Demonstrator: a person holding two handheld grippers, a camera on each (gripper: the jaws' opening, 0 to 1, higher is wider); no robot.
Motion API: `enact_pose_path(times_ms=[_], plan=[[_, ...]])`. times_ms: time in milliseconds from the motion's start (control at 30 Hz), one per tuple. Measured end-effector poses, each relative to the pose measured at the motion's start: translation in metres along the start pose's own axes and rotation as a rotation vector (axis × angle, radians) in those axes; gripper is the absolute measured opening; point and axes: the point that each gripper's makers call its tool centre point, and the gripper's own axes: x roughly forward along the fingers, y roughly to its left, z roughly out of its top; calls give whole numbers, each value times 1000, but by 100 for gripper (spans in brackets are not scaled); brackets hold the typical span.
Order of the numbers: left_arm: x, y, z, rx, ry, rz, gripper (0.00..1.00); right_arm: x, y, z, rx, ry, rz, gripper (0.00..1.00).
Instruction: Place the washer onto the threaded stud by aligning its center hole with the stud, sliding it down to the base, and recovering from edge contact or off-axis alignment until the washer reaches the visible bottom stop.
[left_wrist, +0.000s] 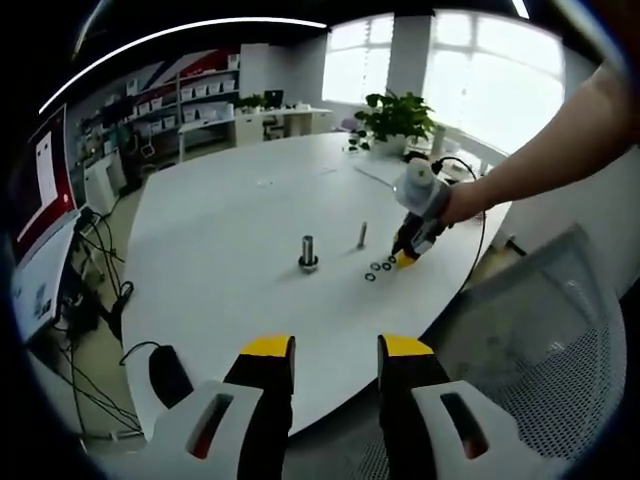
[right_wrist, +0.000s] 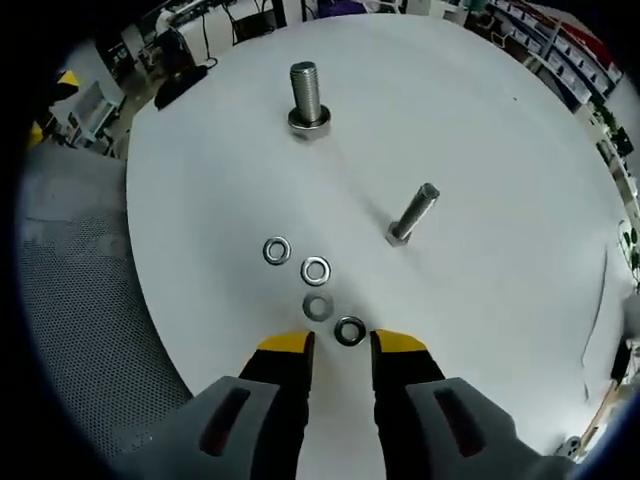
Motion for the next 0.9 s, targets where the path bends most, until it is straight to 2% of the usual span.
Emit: enact_pose_path(times_ms=[167,467,633,733,900], plan=[[1,0,-1,6,8,0,31,1,-1,1,-36,73,1,24],[0,1,-2,8,11,9,31,4,-4,3,-130,128,8,17],[1,1,-4,11,19,8,30,4,-5,3,-197,229,39,16],[1,2,-4,10,20,9,30,5,-4,2,-199,293,25,16],[1,2,-5,9,22,11,30,9,-6,1,-231,316,-4,16]])
